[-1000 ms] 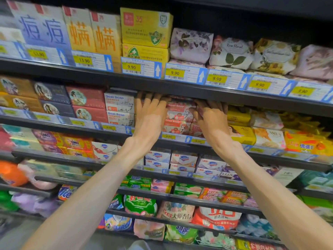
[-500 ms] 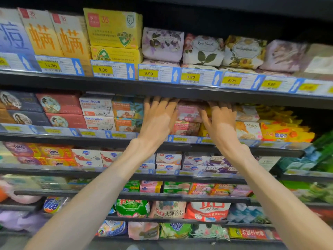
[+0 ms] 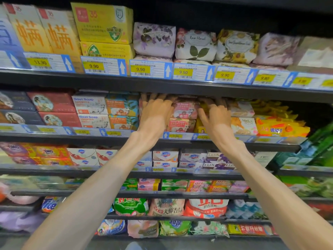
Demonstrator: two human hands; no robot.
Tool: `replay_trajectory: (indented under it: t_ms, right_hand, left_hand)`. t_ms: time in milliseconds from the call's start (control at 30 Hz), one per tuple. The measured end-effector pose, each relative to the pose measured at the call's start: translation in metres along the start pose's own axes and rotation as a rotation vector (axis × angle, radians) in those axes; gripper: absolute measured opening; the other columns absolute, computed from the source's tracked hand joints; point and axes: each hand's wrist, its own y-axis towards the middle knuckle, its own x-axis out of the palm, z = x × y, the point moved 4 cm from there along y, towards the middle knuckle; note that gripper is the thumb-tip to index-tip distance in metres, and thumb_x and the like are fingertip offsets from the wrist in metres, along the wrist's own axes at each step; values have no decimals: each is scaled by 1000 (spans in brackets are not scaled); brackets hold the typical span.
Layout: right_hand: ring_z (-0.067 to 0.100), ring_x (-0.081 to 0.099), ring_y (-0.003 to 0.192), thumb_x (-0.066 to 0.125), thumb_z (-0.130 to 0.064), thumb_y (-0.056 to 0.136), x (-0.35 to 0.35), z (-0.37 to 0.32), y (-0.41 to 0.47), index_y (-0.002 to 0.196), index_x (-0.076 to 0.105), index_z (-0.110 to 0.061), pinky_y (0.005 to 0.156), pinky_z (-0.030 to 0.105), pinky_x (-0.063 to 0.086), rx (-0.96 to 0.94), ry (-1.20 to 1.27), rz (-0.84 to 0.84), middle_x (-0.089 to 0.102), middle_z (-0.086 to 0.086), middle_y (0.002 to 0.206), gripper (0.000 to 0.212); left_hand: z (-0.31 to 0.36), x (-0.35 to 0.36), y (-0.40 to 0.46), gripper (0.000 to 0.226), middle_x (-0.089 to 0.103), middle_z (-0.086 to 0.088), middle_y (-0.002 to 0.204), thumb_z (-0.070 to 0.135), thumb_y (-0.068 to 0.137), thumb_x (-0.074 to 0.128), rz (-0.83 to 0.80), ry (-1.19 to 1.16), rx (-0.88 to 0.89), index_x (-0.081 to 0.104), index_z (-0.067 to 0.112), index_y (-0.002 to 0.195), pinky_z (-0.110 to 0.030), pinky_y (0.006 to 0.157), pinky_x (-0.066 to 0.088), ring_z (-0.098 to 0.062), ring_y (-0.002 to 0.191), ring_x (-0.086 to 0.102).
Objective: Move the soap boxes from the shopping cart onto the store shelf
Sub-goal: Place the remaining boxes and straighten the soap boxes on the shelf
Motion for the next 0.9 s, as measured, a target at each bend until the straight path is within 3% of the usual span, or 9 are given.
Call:
replay_trajectory:
  t_ms: [133, 233, 433, 567, 800, 900]
  right_hand:
    - [37, 53, 100, 47, -48, 100, 3, 5, -3, 117, 65, -14, 86, 43, 44, -6, 117, 6, 61, 14, 100, 42]
    - [35, 49, 103, 48, -48, 99, 3, 6, -5, 124, 62, -19, 84, 38, 40, -12, 143, 9, 57, 12, 104, 41]
    - [36, 52, 105, 48, -46, 100, 2, 4, -5, 123, 63, -11, 90, 46, 44, -2, 127, -6, 61, 16, 109, 44]
    - [39, 54, 107, 48, -45, 101, 2, 4, -5, 121, 64, -7, 88, 44, 43, 7, 110, -16, 64, 19, 111, 46]
    - [39, 52, 110, 47, -44, 101, 4, 3, -6, 115, 64, -8, 98, 51, 41, 7, 132, -20, 60, 17, 117, 43]
    - [36, 51, 109, 47, -43, 101, 4, 4, -8, 112, 64, -7, 97, 51, 41, 7, 141, -17, 59, 16, 120, 41]
  left_hand:
    - [0, 0, -2, 37, 56, 0, 143, 34, 107, 37, 34, -3, 37, 64, 23, 130, -52, 120, 6, -35, 139, 38]
    - [1, -1, -3, 37, 56, -2, 144, 33, 107, 37, 37, -6, 39, 64, 22, 131, -53, 120, 6, -35, 139, 39]
    - [0, 0, -8, 31, 62, -6, 135, 30, 105, 47, 130, -37, 93, 70, 15, 119, -56, 118, 15, -38, 134, 44]
    - [-2, 3, -8, 30, 64, -4, 134, 31, 104, 50, 197, -26, 137, 71, 16, 119, -57, 117, 19, -37, 133, 46]
    - [-7, 9, -6, 32, 63, -1, 134, 33, 104, 48, 234, -19, 154, 69, 19, 122, -57, 115, 23, -34, 132, 47]
    - [-9, 11, -13, 34, 66, -2, 128, 34, 105, 45, 267, 14, 184, 66, 18, 125, -54, 113, 27, -33, 123, 53]
